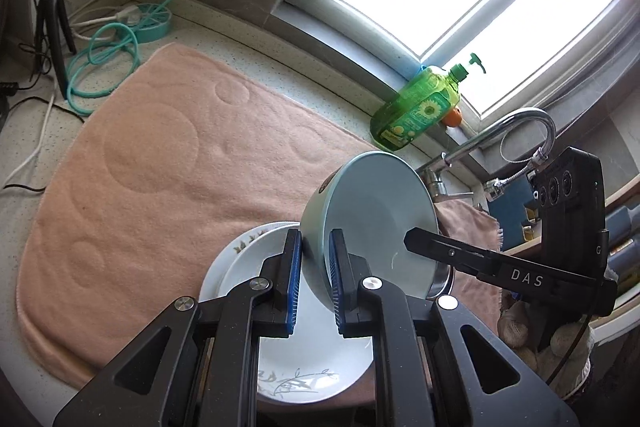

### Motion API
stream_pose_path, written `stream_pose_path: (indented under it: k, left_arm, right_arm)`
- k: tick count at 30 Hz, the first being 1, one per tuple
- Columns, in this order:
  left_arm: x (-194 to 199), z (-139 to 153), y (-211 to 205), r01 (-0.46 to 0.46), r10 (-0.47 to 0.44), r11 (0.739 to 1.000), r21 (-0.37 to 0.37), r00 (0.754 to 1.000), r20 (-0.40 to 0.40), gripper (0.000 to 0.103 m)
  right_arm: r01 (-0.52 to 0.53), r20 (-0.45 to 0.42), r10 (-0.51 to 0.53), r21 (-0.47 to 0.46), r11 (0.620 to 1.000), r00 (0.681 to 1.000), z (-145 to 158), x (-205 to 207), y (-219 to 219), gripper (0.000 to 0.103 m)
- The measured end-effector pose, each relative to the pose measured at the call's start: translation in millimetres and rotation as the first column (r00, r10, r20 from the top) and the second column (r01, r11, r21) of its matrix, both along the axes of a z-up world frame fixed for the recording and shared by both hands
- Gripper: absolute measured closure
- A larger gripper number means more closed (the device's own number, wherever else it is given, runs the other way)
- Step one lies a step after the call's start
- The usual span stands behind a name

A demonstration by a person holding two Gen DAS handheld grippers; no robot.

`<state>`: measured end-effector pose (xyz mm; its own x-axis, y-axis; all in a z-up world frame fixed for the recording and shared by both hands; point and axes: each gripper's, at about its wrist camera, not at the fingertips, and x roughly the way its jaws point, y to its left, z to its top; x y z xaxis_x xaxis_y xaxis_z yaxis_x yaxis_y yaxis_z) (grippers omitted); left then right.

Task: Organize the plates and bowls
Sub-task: 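Lift the pale blue bowl with the left tool into the steel bowls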

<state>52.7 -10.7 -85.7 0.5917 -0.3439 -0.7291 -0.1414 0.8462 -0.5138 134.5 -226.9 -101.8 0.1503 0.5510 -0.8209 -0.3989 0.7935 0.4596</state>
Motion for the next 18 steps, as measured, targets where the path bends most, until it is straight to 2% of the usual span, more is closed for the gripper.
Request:
stream_pose_path:
  k: [9,18]
  left_arm:
    - [32.5,1.7,-57.8,0.126,-0.126,0.992,-0.002,0.992,0.005,0.091]
    - [63.0,-12.0,-111.8,0.233,-0.231,0.972,0.026,0.972,-0.044,0.091]
  right_arm:
    - [0.125,0.002,-0.125,-0.006,0.992,0.992,-0.2,9.1,-71.6,0.093]
    - [0.228,-0.017,-0.229,-0.03,0.973,0.973,-18.1,15.6,-125.4,0.092]
